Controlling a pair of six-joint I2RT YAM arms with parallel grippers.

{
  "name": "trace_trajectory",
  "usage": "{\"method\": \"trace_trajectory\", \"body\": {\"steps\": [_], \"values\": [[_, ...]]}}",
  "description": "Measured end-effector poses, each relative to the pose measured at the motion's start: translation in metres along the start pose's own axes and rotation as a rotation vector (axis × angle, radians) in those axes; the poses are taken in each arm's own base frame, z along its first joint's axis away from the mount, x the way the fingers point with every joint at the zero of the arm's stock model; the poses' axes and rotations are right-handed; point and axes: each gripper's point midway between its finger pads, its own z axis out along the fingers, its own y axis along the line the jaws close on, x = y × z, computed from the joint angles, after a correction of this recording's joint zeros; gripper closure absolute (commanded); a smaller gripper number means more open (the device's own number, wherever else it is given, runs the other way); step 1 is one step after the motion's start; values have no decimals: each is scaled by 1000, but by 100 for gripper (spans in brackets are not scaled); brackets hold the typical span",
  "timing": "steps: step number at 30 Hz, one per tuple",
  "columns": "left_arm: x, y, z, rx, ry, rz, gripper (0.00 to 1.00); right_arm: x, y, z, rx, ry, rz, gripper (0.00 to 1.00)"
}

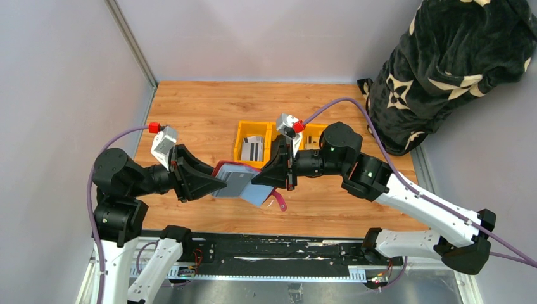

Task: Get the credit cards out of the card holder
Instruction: Remove the credit card from the card holder.

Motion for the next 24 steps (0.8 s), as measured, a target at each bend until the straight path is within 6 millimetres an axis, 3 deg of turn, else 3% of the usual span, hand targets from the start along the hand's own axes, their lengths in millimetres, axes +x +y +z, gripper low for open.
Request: {"method": "trace_trajectory", "body": {"steps": [17,24], "values": [[-8,-1,4,23,-46,-88,70,-3,-1,-1,2,-12,1,100],[-9,12,8,-1,-103,-173,69,-3,-2,-2,8,-11,16,100]]}}
